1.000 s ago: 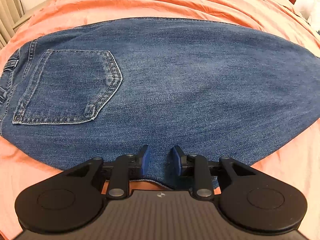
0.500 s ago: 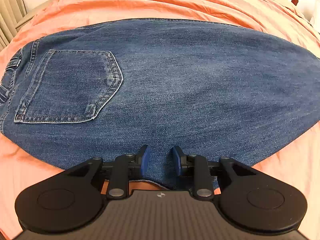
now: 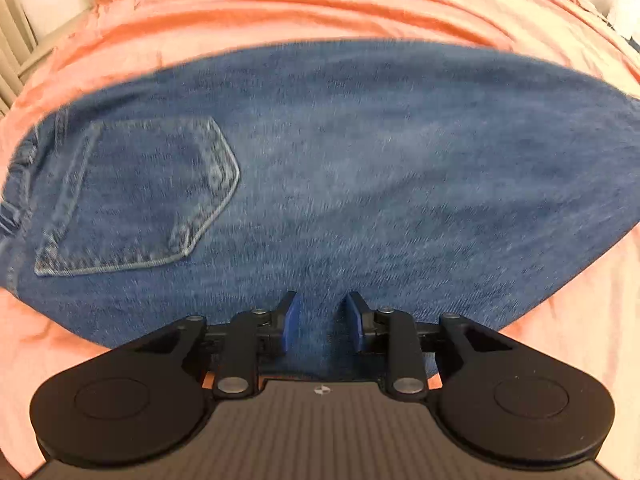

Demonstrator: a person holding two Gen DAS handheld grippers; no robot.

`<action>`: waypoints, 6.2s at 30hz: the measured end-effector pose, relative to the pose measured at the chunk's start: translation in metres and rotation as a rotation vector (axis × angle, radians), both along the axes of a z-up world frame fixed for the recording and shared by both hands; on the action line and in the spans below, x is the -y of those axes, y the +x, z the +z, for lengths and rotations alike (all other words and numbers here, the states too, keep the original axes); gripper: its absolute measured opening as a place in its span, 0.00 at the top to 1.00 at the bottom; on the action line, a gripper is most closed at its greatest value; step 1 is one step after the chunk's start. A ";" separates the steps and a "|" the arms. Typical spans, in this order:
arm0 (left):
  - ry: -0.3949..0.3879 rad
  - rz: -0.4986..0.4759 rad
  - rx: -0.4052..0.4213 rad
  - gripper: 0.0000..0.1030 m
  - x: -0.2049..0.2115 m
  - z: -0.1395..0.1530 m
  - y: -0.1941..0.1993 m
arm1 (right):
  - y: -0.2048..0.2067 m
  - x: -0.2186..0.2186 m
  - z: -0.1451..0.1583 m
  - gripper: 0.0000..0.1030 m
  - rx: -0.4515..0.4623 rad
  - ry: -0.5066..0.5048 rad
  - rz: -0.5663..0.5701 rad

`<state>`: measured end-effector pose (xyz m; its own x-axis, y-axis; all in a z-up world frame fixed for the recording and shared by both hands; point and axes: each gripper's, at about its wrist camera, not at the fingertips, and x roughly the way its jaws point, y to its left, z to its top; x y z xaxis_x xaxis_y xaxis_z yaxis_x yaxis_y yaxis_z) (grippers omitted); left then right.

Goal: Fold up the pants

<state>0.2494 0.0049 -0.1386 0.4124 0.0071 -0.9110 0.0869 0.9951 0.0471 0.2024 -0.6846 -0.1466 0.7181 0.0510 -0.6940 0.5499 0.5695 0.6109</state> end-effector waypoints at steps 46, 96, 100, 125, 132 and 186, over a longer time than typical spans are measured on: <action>0.004 -0.409 0.142 0.67 0.289 -0.017 0.186 | 0.020 0.000 -0.011 0.91 0.108 0.007 0.059; -0.225 -0.038 0.433 0.69 -0.040 0.183 -0.077 | 0.077 -0.369 0.215 0.96 0.416 -0.429 0.577; -0.327 0.019 0.353 0.69 -0.062 0.138 -0.066 | 0.073 -0.435 0.155 0.97 0.328 -0.372 0.690; -0.806 0.158 0.128 0.38 -0.048 -0.015 0.044 | 0.028 -0.427 0.061 0.53 0.154 -0.385 0.905; -0.772 0.188 0.149 0.40 -0.032 -0.039 0.086 | 0.021 -0.327 0.054 0.58 0.144 -0.528 0.732; -0.260 -0.034 0.171 0.71 0.040 -0.007 -0.037 | -0.004 -0.390 0.004 0.90 0.131 -0.697 0.979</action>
<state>0.2122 -0.0349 -0.1458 0.5558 -0.2335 -0.7978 0.1335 0.9724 -0.1916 0.1983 -0.2944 -0.1426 0.6516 0.2565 -0.7139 -0.3422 0.9393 0.0252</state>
